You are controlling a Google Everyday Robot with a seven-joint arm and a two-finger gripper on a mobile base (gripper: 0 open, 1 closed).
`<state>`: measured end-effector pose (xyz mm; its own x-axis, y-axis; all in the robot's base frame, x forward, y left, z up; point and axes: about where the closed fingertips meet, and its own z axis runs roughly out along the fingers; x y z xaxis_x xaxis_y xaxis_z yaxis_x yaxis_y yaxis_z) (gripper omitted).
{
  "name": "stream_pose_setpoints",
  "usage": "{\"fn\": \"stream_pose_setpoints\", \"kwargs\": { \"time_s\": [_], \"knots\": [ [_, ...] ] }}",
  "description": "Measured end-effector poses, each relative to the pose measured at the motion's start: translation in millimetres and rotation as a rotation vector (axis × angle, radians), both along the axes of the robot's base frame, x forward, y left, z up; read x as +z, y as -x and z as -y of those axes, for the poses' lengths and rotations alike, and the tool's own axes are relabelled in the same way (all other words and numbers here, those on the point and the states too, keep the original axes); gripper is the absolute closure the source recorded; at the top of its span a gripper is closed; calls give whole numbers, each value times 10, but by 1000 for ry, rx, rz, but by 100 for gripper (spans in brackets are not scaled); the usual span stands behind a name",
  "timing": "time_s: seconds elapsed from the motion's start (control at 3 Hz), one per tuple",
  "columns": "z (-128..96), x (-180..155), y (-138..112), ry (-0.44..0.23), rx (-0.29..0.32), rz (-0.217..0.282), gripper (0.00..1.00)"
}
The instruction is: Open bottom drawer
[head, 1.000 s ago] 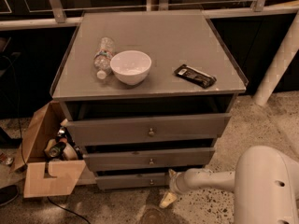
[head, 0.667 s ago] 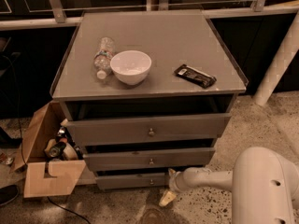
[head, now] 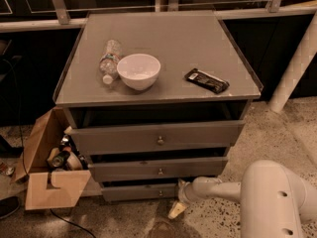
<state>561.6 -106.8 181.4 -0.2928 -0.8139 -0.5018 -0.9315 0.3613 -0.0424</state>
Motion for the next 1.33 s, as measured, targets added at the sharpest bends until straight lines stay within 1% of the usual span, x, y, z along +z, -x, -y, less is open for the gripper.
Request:
{"fn": "stream_pose_setpoints", "kwargs": {
  "time_s": [0.33, 0.67, 1.0, 1.33],
  "knots": [
    [-26, -113, 16, 0, 21, -25, 0],
    [-26, -96, 16, 0, 21, -25, 0],
    [-8, -32, 185, -23, 29, -73, 0],
    [-7, -1, 220, -29, 31, -84, 0]
  ]
}}
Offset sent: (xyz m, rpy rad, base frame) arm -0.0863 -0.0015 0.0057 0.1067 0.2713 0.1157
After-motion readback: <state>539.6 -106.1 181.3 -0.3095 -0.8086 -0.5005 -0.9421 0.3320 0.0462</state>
